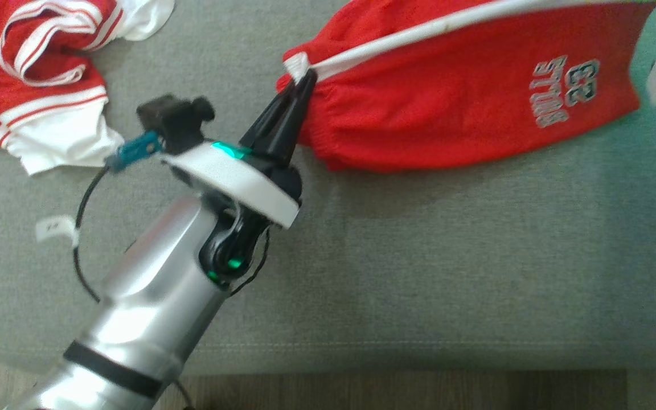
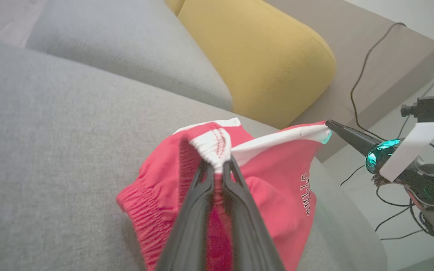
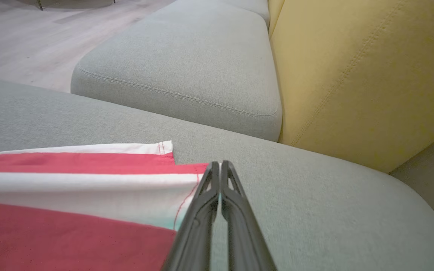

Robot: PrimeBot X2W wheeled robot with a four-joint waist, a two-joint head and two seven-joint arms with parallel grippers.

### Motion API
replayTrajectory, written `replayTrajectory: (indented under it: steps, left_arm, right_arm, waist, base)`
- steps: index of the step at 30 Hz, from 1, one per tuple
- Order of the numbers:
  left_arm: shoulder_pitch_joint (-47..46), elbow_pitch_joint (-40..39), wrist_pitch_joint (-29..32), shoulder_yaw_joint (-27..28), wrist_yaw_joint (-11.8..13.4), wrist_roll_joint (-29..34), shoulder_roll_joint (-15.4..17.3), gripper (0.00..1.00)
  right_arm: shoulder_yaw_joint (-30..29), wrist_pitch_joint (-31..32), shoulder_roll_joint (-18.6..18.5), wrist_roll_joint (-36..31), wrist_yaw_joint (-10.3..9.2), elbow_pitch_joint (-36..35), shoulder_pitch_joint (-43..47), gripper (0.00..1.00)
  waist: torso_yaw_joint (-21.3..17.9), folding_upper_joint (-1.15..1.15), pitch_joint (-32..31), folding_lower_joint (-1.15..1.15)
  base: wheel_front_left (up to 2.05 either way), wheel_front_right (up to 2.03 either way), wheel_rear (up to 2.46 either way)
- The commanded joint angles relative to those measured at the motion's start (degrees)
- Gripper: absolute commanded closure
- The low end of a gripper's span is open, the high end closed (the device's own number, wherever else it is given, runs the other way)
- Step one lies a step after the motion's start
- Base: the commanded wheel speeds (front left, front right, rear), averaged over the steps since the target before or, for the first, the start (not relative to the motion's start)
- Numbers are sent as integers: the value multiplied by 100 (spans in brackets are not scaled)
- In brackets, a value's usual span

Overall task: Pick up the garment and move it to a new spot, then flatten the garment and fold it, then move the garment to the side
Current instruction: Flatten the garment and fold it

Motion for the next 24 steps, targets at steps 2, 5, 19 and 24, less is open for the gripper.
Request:
replayTrajectory:
  steps: [2,5,19,24]
  left_arm:
    - [-441,92,117,142,0,-347,-12,100]
    - [-810,368,96,83,0,-516,-100,100]
    - [-1684,1457,11,-98,0,-975,-368,100]
    - [-1683,1687,-16,-61,0,-995,-371,92]
  right_arm:
    - [232,34,-188,-112,-2,168,-550,100]
    - [492,35,-309,-135,-2,574,-1093,100]
    - [1522,-432,-375,-285,-2,2258,-2720,100]
    - [1618,-913,-273,-279,-2,2640,-2824,0]
  waist:
    - [204,0,261,0]
    - [283,0,417,0]
    - [422,0,902,0]
    - [376,0,825,0]
  base:
    - [0,0,0]
    - [0,0,0]
    - [0,0,0]
    - [0,0,0]
